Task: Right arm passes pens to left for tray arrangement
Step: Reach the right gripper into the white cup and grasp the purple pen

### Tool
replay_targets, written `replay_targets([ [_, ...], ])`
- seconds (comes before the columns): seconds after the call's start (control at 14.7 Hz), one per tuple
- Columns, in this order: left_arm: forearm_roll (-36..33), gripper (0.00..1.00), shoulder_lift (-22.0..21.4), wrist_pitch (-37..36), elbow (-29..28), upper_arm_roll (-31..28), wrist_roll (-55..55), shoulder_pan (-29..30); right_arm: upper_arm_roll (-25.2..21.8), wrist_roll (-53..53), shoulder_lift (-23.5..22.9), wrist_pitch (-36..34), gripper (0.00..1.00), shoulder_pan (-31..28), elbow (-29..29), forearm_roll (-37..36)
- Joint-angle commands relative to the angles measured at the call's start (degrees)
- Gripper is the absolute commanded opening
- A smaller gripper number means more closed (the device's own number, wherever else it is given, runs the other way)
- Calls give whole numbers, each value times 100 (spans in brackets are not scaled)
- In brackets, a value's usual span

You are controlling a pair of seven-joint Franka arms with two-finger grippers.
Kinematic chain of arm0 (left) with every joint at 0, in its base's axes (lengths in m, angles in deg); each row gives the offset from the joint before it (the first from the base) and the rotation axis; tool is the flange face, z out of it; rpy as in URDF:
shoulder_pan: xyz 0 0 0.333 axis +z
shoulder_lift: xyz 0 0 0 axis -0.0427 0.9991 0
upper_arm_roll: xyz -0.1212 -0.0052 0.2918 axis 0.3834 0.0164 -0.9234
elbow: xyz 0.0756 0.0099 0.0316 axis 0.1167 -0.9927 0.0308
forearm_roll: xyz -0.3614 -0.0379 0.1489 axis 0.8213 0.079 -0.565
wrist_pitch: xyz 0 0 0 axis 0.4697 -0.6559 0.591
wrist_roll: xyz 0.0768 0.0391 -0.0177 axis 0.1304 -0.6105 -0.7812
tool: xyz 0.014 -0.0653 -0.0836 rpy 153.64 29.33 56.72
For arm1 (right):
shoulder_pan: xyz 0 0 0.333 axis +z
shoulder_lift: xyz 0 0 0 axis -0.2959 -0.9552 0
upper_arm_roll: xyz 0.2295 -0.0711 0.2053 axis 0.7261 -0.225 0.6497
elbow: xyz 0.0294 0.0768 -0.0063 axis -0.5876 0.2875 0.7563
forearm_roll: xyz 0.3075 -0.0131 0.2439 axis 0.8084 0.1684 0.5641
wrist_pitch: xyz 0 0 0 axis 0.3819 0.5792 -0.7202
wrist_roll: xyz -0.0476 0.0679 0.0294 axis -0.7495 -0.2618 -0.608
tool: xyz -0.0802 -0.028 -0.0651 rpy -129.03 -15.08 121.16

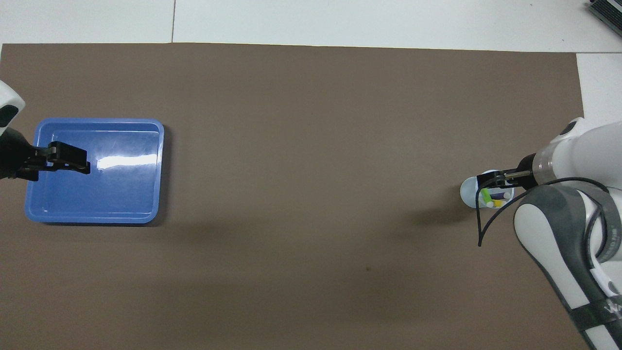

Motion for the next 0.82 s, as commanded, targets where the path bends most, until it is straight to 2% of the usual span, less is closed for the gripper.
replay_targets([
  [0.0,-76,100,-109,-57,-51,-63,-67,-85,30,-465,20,-160,95,-149,70,29],
  [0.41,-76,100,-109,-57,-51,-63,-67,-85,21,-545,29,-601,92,-158,70,-59],
  [0.75,-76,100,-109,-57,-51,-63,-67,-85,12,-712,-50,-505,91,-281,79,-130],
])
